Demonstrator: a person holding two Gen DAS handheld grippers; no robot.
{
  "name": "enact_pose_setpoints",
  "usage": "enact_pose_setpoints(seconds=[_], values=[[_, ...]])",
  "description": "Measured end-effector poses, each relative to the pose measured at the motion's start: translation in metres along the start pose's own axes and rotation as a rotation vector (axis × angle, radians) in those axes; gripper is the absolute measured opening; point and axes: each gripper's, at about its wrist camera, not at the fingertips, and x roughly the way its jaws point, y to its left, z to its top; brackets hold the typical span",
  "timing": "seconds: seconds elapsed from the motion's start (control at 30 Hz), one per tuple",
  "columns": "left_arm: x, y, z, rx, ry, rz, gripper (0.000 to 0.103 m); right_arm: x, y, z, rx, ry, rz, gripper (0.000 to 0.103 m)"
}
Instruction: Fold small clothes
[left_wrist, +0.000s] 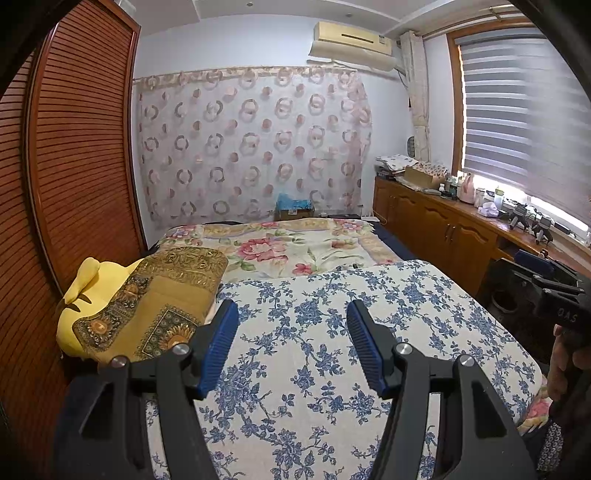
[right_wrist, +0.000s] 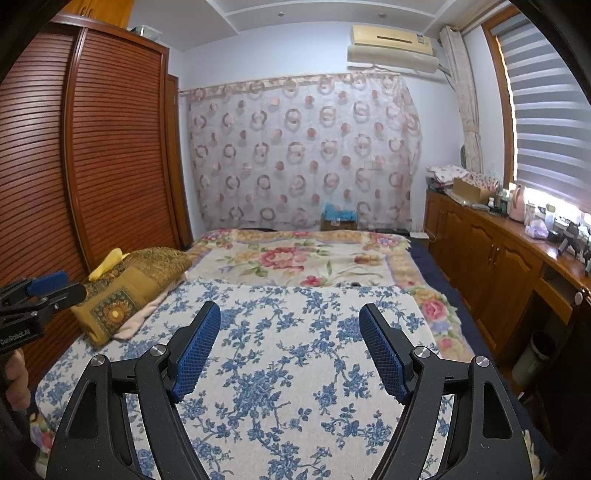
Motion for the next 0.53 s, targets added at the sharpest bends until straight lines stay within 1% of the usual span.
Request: enact_pose_setpoints(seconds=[0.53], values=[[0.0010, -0.0007, -0.0007, 0.001, -0.001, -0.002, 0.061, 0.0003, -0.0004, -0.0009, 0.000, 0.000, -0.001, 0.079]])
